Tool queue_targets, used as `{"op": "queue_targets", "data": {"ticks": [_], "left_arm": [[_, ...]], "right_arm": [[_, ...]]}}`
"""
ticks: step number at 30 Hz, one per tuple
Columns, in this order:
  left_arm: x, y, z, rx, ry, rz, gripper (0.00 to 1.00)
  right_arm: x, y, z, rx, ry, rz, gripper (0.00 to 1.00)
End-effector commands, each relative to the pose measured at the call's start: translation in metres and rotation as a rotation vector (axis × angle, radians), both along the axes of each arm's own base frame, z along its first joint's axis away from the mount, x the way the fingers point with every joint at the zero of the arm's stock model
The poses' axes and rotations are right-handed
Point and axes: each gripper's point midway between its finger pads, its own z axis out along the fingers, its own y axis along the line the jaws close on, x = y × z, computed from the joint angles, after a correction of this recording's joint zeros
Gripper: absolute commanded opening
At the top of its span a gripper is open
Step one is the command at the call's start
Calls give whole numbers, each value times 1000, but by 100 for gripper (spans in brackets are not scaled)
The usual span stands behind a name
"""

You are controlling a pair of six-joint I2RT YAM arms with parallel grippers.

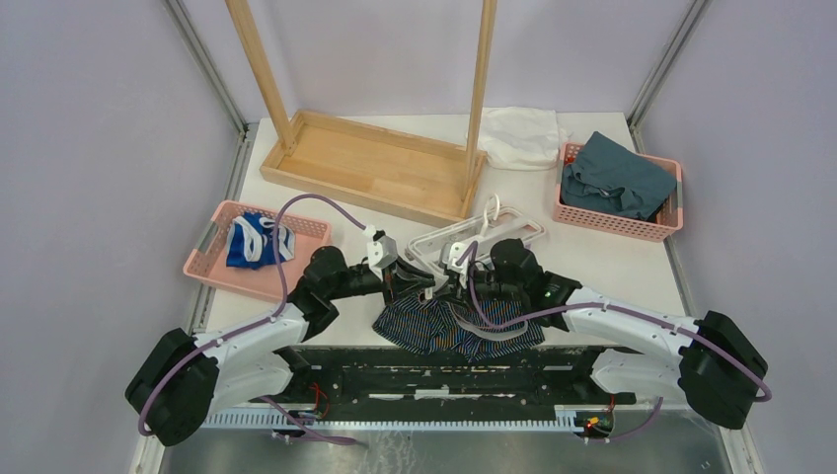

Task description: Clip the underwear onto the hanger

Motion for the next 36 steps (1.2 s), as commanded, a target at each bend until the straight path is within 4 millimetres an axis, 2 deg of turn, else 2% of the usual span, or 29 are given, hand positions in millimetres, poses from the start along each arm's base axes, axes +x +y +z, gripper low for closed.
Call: {"op": "queue_targets", "data": {"ticks": [1,6,13,22,36], "left_arm": [[-5,-5,23,-65,-37,-37,3],[-5,-5,22,-63,-37,-39,3],[-7,-5,27,-73,-48,-48,3],[-10,-6,25,-72,-32,-72,3],[-9,-7,15,-51,-16,-72,3]], "right_arm": [[0,5,12,15,-38,42,1],[0,4,12,11,-41,45,1],[-11,9,13,14,-21,123,1],[-1,14,23,17,-63,111,1],[6,4,34,37,-108,43,0]]}}
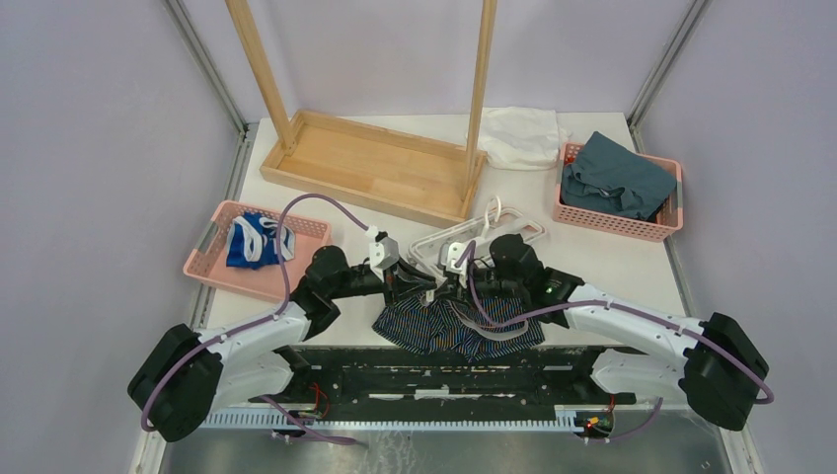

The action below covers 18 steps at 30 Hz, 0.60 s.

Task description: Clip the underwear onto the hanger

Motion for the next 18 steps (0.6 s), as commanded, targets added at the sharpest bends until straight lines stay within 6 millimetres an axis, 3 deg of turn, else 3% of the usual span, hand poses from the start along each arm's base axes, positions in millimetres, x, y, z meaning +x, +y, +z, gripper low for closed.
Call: {"op": "queue_targets", "data": {"ticks": [1,10,18], "left_arm": [[-4,-4,16,-49,-14,-33,3],[-3,-4,18,-49,-20,-31,3],[-1,-3,21,-55,-34,-10,3]], "right_arm": [[10,4,30,73,-72,-23,1],[10,7,29,68,-29,-20,1],[13,4,-2,-32,121,-104,1]]}}
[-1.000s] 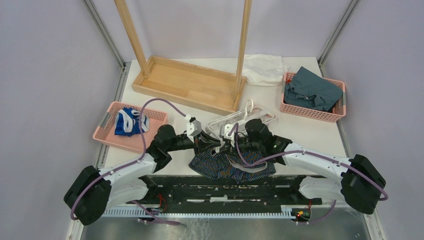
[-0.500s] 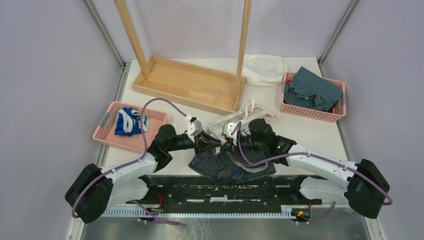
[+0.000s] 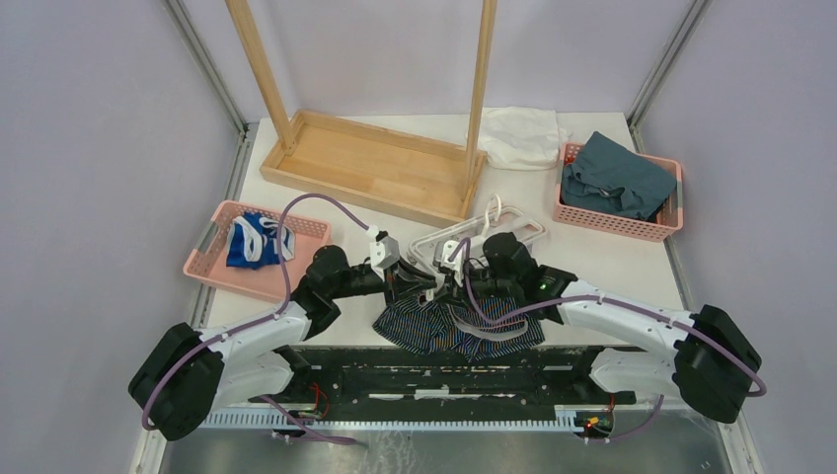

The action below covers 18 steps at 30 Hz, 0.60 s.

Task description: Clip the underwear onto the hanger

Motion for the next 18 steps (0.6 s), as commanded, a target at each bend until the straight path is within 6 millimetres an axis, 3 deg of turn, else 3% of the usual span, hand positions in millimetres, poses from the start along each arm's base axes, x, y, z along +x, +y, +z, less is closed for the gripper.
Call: {"op": "queue_targets", "data": {"ticks": [1,8,13,18], "left_arm": [[-2,-1,26,-64,-47,-9,3],[35,22,36,-93,-87,278,3],[49,48,46,-144,-124,456,3],[49,56,43,-141,-123,494,3]], "right_arm": [[11,5,1,-22,85,-82,1],[4,15,-26,-23,184,-63,2],[1,36,-35,42,115,-31,16],[-10,52,-55,-2,3,45,34]]}}
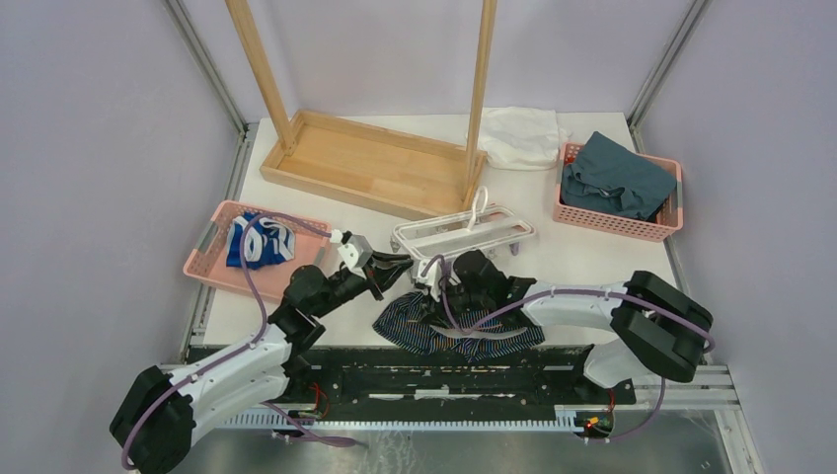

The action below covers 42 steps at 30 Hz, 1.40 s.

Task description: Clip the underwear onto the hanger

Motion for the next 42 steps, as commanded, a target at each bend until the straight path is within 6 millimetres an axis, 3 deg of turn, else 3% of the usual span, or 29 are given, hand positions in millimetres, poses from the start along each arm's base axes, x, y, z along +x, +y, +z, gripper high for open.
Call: {"op": "queue_targets", "data": {"ticks": [1,6,11,15,26,33,42], "left_arm": [[9,11,20,-47,-62,82,3],[8,12,18,-45,-59,86,3],[8,12,18,-42,-61,84,3],[8,12,17,-43,-61,84,3],[7,12,16,-40,-59,78,3],[7,11,17,-38,-60,75,3],[7,10,17,-37,-61,74,3]], "right_arm": [[7,21,10,73,-152,38,38],[11,12,11,62,-244,32,59],[11,-1,21,118,-392,15,67],[7,-5,21,103,-496,37,67],[-11,11,13,62,-677,104,62],[-1,0,-3,-94,-772,120,60],[10,-6,2,-139,-819,79,53]]}}
